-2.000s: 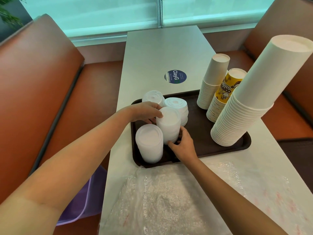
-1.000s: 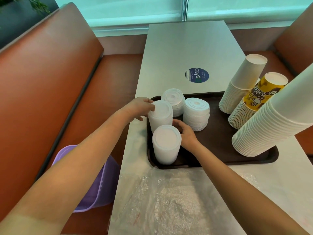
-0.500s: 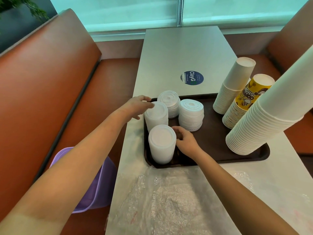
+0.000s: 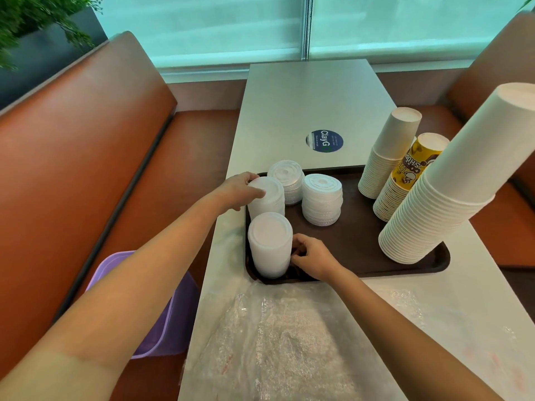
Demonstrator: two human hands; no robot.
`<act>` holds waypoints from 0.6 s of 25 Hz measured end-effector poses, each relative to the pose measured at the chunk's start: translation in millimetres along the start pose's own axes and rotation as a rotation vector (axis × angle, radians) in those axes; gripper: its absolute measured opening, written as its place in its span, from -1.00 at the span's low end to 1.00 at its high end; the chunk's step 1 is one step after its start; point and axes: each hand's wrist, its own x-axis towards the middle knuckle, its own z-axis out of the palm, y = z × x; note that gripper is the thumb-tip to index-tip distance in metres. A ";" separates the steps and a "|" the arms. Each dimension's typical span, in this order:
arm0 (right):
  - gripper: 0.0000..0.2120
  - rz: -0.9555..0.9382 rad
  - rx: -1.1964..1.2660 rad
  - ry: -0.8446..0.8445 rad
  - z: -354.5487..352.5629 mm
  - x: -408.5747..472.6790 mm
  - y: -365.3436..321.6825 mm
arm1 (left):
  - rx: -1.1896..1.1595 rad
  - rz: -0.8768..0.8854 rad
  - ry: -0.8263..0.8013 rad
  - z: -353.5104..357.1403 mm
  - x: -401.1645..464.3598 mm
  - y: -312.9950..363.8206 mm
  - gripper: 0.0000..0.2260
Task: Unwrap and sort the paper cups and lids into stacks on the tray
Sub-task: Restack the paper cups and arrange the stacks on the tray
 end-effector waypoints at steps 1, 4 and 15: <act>-0.71 0.003 -0.013 -0.008 0.1 -0.5 1.2 | -0.004 -0.002 0.008 -0.2 -0.8 0.8 -0.57; -0.70 0.017 -0.044 0.034 -5.2 -0.9 8.2 | 0.022 0.042 0.162 -4.1 -3.7 9.9 -0.57; -0.67 -0.008 -0.125 -0.037 -2.7 0.1 4.7 | 0.306 0.135 0.112 3.9 -6.9 28.8 -0.60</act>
